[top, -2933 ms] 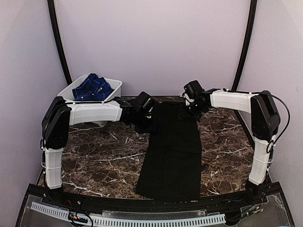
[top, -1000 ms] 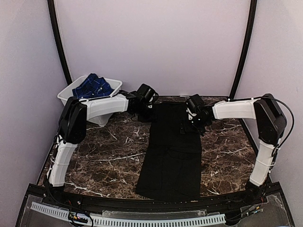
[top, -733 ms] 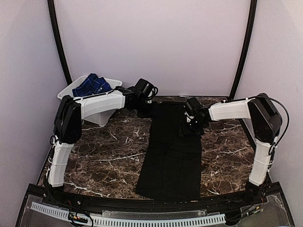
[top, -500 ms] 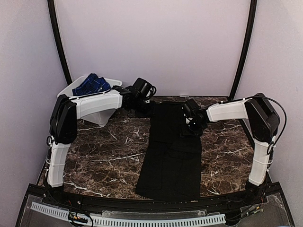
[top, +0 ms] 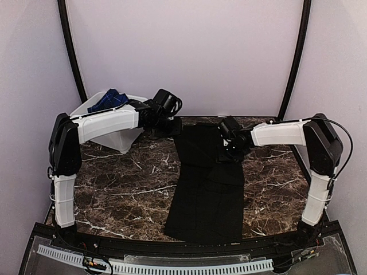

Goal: Fold and stack the long sleeve shirts
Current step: Pick up the sleeve from the center of the board, then flatten out the crumpled shirt at the center of the board.

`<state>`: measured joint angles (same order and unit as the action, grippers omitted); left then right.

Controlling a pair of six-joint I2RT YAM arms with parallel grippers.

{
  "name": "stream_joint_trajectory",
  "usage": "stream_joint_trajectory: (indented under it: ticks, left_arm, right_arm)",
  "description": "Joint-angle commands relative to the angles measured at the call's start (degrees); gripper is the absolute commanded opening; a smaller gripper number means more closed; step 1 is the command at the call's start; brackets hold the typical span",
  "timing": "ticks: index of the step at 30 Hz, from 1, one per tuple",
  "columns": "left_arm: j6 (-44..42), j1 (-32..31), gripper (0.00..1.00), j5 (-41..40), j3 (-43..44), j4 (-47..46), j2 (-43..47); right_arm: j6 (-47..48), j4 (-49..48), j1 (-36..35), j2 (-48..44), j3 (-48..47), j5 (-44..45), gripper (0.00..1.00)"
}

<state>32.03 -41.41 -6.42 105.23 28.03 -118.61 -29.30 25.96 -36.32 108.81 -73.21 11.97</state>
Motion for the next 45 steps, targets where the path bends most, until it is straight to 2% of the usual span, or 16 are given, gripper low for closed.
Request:
stream_joint_trajectory:
  ticks: [1, 8, 11, 19, 28, 33, 39, 45]
  left_arm:
    - [-0.8, 0.1, 0.0, 0.7, -2.3, 0.0, 2.6]
    - [-0.3, 0.1, 0.0, -0.5, -1.8, 0.5, 2.5]
    - [-0.4, 0.1, 0.0, -0.8, -1.5, 0.8, 2.5]
    - [0.0, 0.3, 0.0, -2.6, -0.9, 2.5, 2.6]
    - [0.3, 1.2, 0.0, -4.9, -0.7, 3.9, 3.4]
    - [0.0, 2.1, 0.0, -6.0, -0.7, 4.6, 4.4]
    - [-0.6, 3.9, 0.0, -7.4, -0.8, 5.2, 6.3]
    - [-1.9, 7.5, 0.0, -8.7, 0.3, 6.0, 9.2]
  right_arm:
    - [-0.9, 0.1, -4.2, -3.7, -2.0, 1.7, 0.69]
    - [-1.5, -0.7, -7.4, -3.2, 1.0, 1.5, 0.76]
    - [-2.1, -0.9, -7.5, -1.6, 1.1, 1.5, 0.74]
    - [-3.4, -0.3, -7.5, -1.3, 2.0, 4.1, 0.55]
    - [-4.4, 0.5, -7.2, -2.6, 2.8, 5.9, 0.19]
    - [-4.5, 1.9, -6.1, -4.1, 3.2, 7.6, 0.06]
    - [-3.8, 3.4, -2.6, -8.6, 4.6, 9.8, 0.0]
    - [-1.5, 5.2, 3.2, -12.8, 4.1, 12.2, 0.0]
